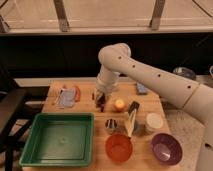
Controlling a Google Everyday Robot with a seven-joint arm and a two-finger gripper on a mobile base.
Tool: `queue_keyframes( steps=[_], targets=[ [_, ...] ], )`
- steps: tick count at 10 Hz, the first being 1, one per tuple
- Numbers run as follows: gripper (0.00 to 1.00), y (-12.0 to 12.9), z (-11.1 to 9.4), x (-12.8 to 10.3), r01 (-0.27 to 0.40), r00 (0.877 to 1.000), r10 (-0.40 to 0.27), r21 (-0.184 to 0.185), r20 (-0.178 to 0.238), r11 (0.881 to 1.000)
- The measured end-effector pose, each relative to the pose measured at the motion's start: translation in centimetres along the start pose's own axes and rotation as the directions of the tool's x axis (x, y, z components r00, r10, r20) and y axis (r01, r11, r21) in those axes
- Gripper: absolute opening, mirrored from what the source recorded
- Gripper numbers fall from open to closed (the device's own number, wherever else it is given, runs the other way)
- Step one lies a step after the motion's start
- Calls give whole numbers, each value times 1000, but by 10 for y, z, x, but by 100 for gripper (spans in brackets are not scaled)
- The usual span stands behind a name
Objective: Place grapes in metal cup
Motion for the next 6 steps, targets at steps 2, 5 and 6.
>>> queue_keyframes(
  steps=[2, 5, 6],
  targets=[
    [0, 1, 0, 0, -1, 1000, 1, 0, -1, 1000],
    [0, 1, 2, -2, 7, 1000, -7, -3, 8, 1000],
    [0, 4, 5, -10, 13, 1000, -13, -7, 20, 1000]
  ],
)
